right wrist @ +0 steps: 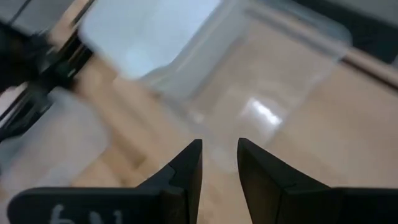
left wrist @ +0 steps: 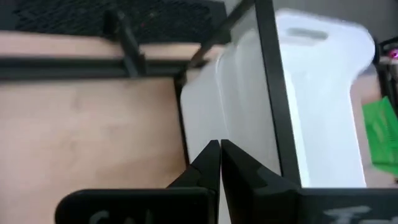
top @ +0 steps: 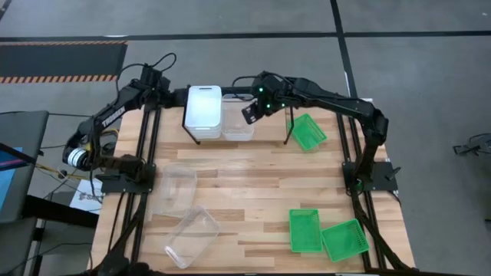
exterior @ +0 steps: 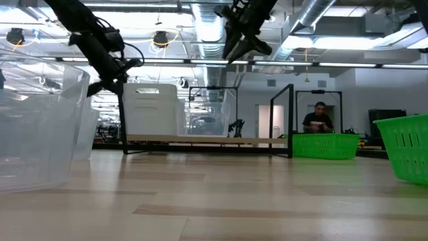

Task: Stack baskets on shelf by color
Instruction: Stack the top transparent bin on top of the transparent bin on the shelf

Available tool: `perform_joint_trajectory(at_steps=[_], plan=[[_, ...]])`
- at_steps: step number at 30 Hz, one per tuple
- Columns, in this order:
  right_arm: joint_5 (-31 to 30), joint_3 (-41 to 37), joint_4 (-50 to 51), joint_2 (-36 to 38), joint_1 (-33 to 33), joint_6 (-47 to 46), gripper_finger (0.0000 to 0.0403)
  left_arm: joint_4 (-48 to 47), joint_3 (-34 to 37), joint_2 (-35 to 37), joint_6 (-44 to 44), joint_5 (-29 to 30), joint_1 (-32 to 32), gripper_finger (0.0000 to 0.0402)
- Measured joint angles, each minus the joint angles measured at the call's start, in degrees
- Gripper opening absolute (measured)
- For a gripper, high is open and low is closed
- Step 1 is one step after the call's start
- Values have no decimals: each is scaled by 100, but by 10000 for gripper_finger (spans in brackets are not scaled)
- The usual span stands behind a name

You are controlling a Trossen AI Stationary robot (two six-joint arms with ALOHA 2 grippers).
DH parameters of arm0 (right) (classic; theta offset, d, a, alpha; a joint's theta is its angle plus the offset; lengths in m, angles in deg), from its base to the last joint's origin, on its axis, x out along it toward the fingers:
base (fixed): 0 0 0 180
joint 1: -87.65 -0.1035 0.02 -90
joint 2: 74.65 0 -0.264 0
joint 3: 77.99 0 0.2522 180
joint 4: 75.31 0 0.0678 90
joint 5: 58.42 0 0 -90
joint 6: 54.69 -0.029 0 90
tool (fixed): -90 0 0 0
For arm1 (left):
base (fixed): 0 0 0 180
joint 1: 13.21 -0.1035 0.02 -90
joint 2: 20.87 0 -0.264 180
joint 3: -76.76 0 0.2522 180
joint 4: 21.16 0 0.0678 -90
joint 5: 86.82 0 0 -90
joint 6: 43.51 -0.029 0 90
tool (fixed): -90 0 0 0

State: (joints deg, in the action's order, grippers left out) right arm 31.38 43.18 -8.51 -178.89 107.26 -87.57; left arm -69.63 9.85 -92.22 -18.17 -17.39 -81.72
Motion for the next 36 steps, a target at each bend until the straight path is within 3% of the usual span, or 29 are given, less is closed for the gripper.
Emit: perform_joint_trajectory(at_steps=[7,9,16,22,27,36], plan=[[141,-12,-486,-212,-809,138,122,-1389,0,1078,-240,147,256,0],[141,23,-1123,-430,-1084,157,122,-1649,2,1433,-202,215,392,0],[187,-7,-2981,-1337,-1593,62,122,-1908,2,2727,315,305,756,0],[45,182,-4099,-2132,-1659,976,122,-1949,0,3473,680,382,820,0],[186,970,-3767,-2833,-1664,1560,136,-2271,0,3766,689,375,820,0],[170,2544,-3196,-3992,-1743,2189,241,-2431,0,3927,1085,364,824,0]])
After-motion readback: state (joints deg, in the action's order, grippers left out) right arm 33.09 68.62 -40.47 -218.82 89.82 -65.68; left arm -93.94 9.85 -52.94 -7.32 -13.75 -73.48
